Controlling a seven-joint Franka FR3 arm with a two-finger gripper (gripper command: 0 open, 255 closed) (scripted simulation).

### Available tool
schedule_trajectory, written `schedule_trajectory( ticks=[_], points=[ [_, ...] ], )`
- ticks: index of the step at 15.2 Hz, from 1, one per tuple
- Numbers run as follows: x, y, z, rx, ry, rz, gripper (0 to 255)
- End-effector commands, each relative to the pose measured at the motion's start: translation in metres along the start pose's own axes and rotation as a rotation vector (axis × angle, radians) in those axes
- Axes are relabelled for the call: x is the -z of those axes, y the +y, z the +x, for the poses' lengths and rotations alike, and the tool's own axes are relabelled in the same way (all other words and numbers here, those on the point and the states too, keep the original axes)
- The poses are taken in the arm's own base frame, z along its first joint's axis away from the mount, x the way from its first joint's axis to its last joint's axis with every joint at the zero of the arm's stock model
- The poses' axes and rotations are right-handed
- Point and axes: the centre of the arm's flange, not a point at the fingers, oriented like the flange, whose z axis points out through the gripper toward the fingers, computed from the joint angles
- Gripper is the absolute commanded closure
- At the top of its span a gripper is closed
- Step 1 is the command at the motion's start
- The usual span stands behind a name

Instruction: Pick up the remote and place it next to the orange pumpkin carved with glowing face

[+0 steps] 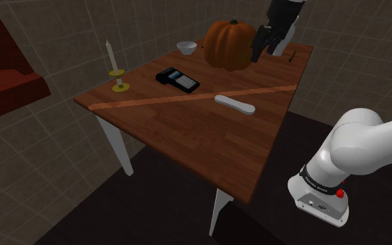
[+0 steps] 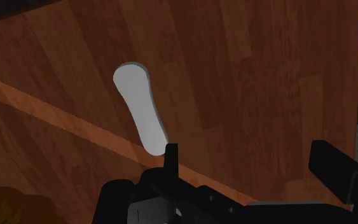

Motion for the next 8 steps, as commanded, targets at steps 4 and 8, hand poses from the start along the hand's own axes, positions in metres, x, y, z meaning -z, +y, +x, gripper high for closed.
schedule_trajectory(
  ticks=[4,8],
  points=[
    [-0.035,0.016,0.015,0.025,-0.023,0.003,0],
    [-0.082,0.036,0.034,0.058,-0.054,0.007,0]
  ],
)
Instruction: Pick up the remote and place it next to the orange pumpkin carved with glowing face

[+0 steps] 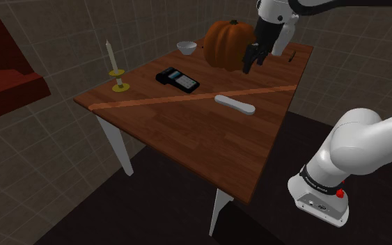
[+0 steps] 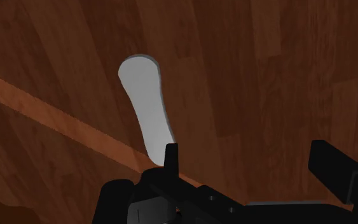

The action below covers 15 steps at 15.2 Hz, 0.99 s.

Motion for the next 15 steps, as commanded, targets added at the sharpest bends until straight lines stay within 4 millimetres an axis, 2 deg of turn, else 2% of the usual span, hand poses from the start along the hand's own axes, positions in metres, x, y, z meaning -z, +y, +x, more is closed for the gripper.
schedule_trajectory(
  ticks=[1,15],
  points=[
    [-0.027,0.012,0.007,0.018,-0.015,0.002,0],
    [-0.194,0.080,0.071,0.133,-0.123,0.017,0]
  ],
)
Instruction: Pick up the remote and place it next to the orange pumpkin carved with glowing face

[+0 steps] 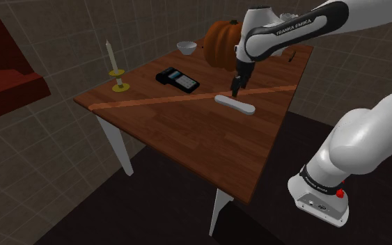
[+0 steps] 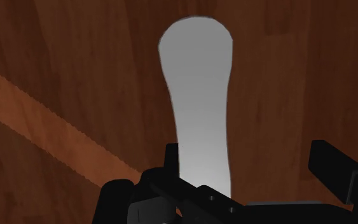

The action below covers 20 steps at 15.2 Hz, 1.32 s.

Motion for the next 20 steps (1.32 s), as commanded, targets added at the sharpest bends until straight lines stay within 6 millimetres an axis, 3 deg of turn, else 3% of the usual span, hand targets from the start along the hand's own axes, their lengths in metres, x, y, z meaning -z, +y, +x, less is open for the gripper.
schedule_trajectory(
  ticks=[1,3,11,19,20],
  points=[
    [-0.024,0.009,0.010,0.018,-0.015,0.002,0],
    [-0.047,0.019,0.020,0.035,-0.031,0.004,0],
    [-0.089,0.020,0.019,0.036,-0.032,0.004,0],
    [-0.089,0.020,0.019,0.036,-0.032,0.004,0],
    [-0.089,0.020,0.019,0.036,-0.032,0.004,255]
  ],
)
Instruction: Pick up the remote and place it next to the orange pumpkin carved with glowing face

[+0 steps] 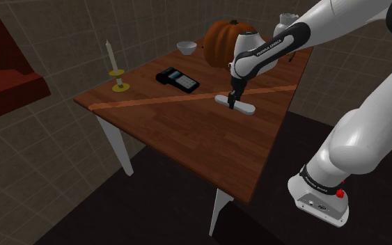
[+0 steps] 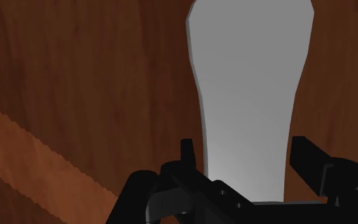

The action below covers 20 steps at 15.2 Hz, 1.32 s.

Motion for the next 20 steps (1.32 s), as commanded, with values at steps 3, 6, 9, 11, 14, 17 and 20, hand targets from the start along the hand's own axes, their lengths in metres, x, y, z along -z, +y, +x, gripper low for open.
schedule_trajectory(
  ticks=[3,6,9,11,14,17,20],
  points=[
    [0.000,0.000,0.000,0.000,0.000,0.000,255],
    [0.000,0.000,0.000,0.000,0.000,0.000,255],
    [0.000,0.000,0.000,0.000,0.000,0.000,255],
    [0.010,0.000,0.000,0.000,0.000,0.000,255],
    [0.026,0.000,0.000,0.000,0.000,0.000,255],
    [0.042,0.001,0.000,0.000,0.000,0.000,255],
    [0.058,0.001,-0.001,0.000,0.000,0.000,255]
  ],
)
